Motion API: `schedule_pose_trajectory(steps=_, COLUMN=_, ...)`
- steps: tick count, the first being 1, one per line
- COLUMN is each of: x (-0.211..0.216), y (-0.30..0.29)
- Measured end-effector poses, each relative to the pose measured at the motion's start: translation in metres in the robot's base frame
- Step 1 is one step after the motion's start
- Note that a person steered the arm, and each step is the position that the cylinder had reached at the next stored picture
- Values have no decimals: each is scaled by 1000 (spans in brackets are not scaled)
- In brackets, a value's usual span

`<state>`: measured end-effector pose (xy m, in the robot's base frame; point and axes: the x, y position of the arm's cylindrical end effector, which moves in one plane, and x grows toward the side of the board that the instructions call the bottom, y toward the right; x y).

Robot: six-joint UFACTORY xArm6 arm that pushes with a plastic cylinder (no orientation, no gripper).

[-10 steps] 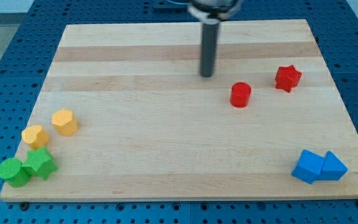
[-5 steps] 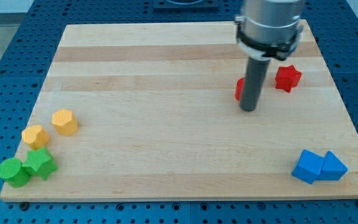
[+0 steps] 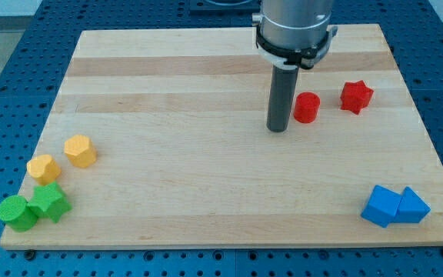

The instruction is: Push the red circle into the red star

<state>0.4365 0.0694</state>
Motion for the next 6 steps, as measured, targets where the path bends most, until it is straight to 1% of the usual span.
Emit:
schedule_pose_trajectory(steps=1, x=-14, y=22)
schedule_pose_trajectory(steps=2, x=-18, y=49)
schedule_pose_trajectory(steps=4, x=-23, y=20)
schedule_pose_trajectory(steps=5, x=-32, y=27)
schedule_pose_trajectory(steps=6, x=-32, y=56)
